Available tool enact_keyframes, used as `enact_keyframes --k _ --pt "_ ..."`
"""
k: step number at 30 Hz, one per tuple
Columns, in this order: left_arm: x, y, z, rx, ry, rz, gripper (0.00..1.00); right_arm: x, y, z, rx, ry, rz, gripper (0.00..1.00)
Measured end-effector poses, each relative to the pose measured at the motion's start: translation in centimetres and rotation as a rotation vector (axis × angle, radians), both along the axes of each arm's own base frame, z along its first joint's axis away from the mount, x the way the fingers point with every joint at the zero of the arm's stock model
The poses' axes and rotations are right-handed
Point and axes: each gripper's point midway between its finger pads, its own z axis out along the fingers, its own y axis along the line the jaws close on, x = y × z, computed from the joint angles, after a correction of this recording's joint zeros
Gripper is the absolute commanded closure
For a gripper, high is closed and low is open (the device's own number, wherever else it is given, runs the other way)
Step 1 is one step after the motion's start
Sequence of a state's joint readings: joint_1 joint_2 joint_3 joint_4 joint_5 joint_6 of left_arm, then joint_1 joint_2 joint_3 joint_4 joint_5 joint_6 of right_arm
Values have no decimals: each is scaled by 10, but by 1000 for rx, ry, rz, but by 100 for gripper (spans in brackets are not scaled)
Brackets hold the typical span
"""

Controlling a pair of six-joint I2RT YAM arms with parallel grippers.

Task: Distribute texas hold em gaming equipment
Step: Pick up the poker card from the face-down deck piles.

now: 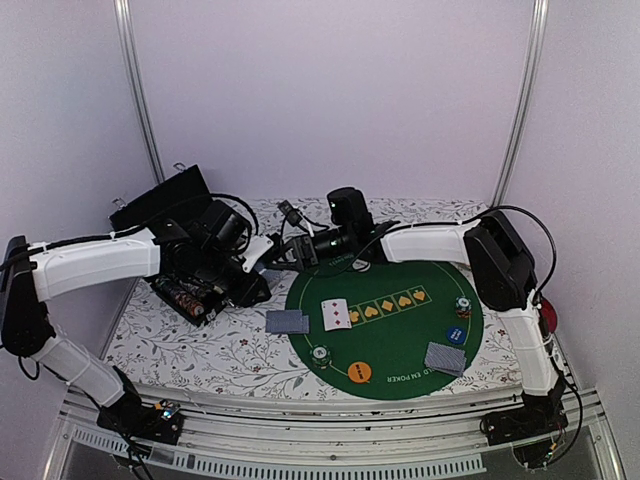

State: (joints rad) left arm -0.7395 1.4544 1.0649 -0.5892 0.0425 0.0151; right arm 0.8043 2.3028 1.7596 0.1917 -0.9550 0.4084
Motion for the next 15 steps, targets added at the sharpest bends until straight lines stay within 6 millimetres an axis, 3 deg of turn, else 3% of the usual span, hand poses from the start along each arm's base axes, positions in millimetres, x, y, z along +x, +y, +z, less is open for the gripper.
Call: enact_keyframes --k 9,15 --pt "0 1 -4 12 5 0 60 2 1 -9 -32 -3 -16 77" --pt "0 1 -7 21 13 0 60 2 -11 -9 -72 -27 -53 96"
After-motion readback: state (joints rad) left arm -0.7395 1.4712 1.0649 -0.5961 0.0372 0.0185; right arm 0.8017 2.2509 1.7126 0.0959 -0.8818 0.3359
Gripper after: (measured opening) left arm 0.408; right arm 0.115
